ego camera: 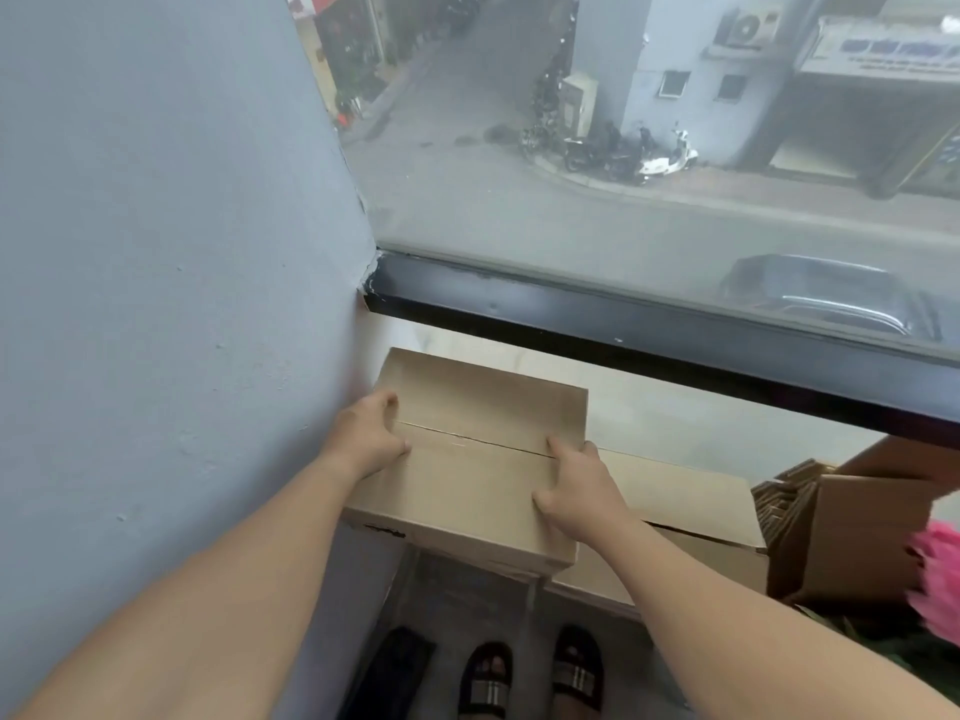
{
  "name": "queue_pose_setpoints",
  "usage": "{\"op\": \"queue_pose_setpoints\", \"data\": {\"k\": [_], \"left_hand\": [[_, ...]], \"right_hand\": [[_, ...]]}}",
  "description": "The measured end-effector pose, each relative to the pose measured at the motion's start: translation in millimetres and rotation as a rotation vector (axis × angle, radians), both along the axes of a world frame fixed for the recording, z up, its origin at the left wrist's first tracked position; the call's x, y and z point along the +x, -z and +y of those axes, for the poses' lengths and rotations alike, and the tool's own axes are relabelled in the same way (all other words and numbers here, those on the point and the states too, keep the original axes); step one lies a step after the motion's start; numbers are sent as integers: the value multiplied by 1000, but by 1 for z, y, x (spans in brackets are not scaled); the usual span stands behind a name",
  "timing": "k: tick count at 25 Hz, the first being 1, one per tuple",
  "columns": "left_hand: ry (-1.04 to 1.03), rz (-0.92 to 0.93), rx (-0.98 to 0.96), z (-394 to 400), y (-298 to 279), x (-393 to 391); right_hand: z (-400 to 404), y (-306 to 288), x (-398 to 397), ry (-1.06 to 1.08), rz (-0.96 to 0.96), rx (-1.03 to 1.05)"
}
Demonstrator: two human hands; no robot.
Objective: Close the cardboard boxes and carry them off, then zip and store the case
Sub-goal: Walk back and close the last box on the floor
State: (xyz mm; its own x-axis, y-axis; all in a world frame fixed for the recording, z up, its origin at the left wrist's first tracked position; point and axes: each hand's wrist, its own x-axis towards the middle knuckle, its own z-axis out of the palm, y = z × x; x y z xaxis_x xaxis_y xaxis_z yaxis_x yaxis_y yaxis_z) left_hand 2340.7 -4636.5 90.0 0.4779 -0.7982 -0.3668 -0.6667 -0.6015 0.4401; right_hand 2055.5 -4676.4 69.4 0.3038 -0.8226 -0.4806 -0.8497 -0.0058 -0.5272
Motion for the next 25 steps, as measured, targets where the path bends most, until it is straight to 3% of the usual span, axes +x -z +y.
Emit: {"op": "queue_pose_setpoints", "data": {"k": [13, 21, 25], "left_hand": [[61, 37, 47, 0, 57, 20], [401, -300, 109, -16, 6, -21], [591, -135, 78, -50, -37, -88]], "right_hand": [[13, 39, 10, -11, 118, 17], [-5, -8, -30, 82, 60, 1], [1, -58, -84, 178, 148, -38]]}}
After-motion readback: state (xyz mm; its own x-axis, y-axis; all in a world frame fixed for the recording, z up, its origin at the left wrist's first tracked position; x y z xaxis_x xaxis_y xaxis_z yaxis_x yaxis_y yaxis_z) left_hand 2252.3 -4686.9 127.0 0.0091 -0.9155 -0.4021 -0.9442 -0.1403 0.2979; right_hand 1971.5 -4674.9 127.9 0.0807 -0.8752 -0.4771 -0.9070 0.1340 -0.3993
